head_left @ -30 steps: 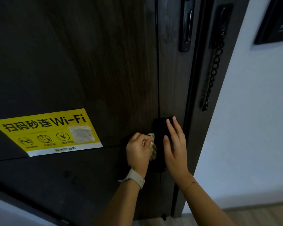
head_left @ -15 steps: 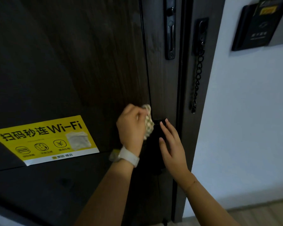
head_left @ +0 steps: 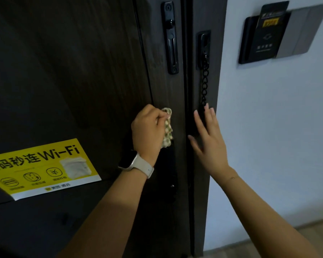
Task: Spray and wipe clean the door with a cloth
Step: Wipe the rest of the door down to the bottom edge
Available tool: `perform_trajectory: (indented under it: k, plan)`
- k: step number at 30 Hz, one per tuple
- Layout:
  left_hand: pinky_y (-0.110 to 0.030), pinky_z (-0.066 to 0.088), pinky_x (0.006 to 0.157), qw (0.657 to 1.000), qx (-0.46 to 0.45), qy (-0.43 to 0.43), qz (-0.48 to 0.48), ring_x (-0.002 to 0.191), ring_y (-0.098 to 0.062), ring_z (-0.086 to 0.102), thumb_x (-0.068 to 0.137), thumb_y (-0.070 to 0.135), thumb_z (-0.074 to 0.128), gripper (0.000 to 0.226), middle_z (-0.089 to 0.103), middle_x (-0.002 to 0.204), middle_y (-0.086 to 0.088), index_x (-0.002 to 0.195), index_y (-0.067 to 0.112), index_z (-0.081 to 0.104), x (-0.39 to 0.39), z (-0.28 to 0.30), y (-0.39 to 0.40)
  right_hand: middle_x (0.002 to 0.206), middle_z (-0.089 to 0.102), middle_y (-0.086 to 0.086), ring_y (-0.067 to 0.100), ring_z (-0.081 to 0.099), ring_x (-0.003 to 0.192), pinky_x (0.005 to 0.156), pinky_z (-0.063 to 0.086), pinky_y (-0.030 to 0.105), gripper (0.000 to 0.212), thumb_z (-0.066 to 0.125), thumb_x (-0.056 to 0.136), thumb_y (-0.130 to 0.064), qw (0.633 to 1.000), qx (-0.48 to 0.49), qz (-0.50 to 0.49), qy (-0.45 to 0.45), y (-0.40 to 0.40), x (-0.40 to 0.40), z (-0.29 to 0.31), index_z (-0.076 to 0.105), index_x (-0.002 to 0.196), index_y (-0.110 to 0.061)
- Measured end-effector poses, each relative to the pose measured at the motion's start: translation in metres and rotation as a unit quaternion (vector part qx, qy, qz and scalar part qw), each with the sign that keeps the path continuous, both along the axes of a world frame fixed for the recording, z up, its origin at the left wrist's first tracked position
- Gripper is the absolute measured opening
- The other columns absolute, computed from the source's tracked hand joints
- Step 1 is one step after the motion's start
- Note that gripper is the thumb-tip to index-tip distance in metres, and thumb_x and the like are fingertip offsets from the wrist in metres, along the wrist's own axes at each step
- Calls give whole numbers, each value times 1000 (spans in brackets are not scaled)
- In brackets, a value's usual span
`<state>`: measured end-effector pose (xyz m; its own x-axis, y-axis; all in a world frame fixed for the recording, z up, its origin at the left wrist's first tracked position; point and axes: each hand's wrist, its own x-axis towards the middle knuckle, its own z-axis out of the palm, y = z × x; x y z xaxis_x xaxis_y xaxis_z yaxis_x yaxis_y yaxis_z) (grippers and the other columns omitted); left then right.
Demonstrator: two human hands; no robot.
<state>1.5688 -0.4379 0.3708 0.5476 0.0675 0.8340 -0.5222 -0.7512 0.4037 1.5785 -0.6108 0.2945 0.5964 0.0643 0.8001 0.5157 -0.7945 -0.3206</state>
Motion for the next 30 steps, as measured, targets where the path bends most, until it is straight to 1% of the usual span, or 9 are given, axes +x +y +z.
perform_trajectory:
  k: [3,7,12,17,19,21,24,27,30]
  plan:
    - [-31,46,66,994,104,39,-8,73,-18,59,78,0,69,10,61,77,-3,75,9,70,1,-20,-7,162,8,7,23,4,151,105,46,45,72,64,93,-14,1000,-27,-5,-6,-2,7,-11,24,153,-16]
    - [-35,51,63,981,188,35,-17,73,-22,59,80,1,68,7,61,78,-5,78,7,71,2,-25,-16,162,11,8,23,6,151,111,38,37,69,62,95,-15,1000,-21,0,-13,-3,8,-11,25,153,-16]
    - [-23,40,66,992,129,-2,1,74,-20,58,84,5,65,9,61,77,-5,77,7,70,14,-1,-35,162,11,5,21,6,151,118,14,18,64,54,94,0,999,6,46,-4,-9,3,-7,30,152,-15]
    - [-38,53,66,984,163,67,-6,76,-22,61,80,2,67,8,61,78,-5,77,8,72,5,-36,-41,162,14,5,20,10,151,118,12,16,61,53,93,0,996,11,87,13,-19,-4,-3,34,150,-13]
    - [-36,52,68,990,114,80,-24,76,-16,61,81,4,69,8,62,79,-2,76,10,71,-2,-38,-40,161,19,6,19,17,149,120,17,24,53,48,96,-8,994,49,97,20,-19,-10,-4,38,148,-13]
    - [-22,49,70,997,-16,70,-38,76,-6,60,80,8,74,8,64,80,3,76,14,71,-15,-26,-36,156,31,5,19,29,144,118,26,30,46,45,97,-14,986,127,105,18,-15,-22,-3,46,143,-11]
    - [-14,50,71,962,-223,138,-74,80,-2,66,81,9,74,10,70,81,7,82,19,71,-43,-9,-28,136,52,4,14,47,128,107,38,27,35,51,97,-10,963,238,123,22,-3,-42,0,58,131,-9]
    - [-11,50,68,893,-364,236,-121,78,0,69,83,1,69,14,75,81,9,87,14,70,-69,-18,-17,112,63,-2,6,61,106,88,45,13,26,58,95,-14,903,361,201,116,15,-60,6,65,120,-12]
    - [-10,49,67,867,-392,293,-93,80,-1,69,84,1,67,18,75,86,8,87,18,71,-90,-40,-4,103,68,-7,6,65,98,79,49,12,29,62,86,-26,825,411,284,263,36,-71,0,70,113,-18]
